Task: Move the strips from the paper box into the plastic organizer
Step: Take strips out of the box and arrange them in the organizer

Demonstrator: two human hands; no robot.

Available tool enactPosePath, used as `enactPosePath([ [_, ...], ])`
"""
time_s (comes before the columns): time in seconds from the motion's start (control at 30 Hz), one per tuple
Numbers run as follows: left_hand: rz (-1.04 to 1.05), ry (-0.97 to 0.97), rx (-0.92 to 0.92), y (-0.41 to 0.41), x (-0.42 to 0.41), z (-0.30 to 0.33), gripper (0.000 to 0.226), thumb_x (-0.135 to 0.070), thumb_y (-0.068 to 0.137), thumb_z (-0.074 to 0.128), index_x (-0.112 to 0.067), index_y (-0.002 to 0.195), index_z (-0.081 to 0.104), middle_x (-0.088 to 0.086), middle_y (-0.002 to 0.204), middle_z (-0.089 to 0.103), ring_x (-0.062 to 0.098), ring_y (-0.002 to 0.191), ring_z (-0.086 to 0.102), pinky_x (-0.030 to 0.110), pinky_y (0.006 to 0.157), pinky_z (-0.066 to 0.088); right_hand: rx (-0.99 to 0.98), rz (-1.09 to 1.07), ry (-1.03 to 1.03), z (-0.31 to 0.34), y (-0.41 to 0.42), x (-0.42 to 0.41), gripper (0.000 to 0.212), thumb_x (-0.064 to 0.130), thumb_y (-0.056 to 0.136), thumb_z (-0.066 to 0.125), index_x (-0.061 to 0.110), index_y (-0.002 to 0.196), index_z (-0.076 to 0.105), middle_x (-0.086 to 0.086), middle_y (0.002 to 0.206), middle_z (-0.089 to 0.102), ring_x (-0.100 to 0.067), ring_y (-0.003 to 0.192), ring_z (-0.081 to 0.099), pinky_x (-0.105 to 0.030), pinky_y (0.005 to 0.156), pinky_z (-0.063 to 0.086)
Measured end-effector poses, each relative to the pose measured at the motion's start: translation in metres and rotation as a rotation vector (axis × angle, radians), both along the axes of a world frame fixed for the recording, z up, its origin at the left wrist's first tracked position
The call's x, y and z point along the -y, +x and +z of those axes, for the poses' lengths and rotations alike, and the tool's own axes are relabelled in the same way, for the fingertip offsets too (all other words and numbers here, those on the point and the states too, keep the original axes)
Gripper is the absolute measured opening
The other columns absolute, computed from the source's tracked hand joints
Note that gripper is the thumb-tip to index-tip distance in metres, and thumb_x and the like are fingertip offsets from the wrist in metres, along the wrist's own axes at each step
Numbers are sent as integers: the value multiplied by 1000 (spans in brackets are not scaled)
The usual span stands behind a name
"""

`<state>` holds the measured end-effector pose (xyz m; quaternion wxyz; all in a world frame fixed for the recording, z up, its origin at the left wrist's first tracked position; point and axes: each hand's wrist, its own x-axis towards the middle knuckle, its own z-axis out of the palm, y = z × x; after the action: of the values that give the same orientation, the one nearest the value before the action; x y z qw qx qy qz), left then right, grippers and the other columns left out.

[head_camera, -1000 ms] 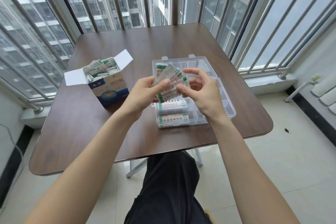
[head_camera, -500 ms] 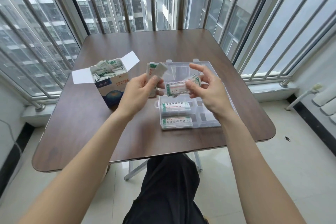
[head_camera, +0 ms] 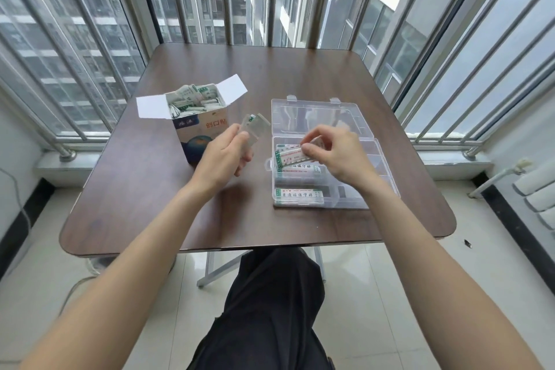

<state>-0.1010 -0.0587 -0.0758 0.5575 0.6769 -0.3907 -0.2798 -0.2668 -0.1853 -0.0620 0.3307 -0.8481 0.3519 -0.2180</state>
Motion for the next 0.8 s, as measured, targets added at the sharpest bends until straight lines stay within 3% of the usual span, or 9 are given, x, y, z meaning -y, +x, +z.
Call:
enactPosePath([
  [0.13,-28,-8,15,1,-2,-2,27,-16,100,37,-16,74,43,-5,60,54,8,47,42,20,44,36,-134,51,-106,-3,1,-3,1,18,85,66,19,84,67,7,78,65,3,66,50,-21,68,38],
  [0.3,-37,-2,-9,-2,-1,-1,30,-16,100,38,-16,70,39,-1,63,55,10,47,41,21,45,36,-431,178,-408,6,5,-8,16,24,90,55,25,97,70,5,97,71,-17,93,60,-28,70,44],
  [0.4,-55,4,-26,-3,-2,-1,27,-17,100,38,-14,73,41,-1,63,55,9,47,41,21,46,35,-543,247,-559,8,7,-10,20,30,94,50,27,101,68,3,98,69,-22,97,59,-30,69,44],
  [0.6,-106,12,-14,-7,-5,3,20,-20,99,44,-13,83,56,-2,71,66,10,51,57,20,51,45,-636,265,-561,12,14,-8,17,25,92,54,24,105,66,-1,104,68,-25,99,58,-30,72,41],
  [0.8,-147,13,-37,-6,-7,9,12,-21,96,51,-21,92,62,-3,84,72,15,65,69,18,57,50,-484,301,-451,14,13,-8,15,28,90,60,21,96,72,1,94,73,-18,92,64,-28,74,45],
])
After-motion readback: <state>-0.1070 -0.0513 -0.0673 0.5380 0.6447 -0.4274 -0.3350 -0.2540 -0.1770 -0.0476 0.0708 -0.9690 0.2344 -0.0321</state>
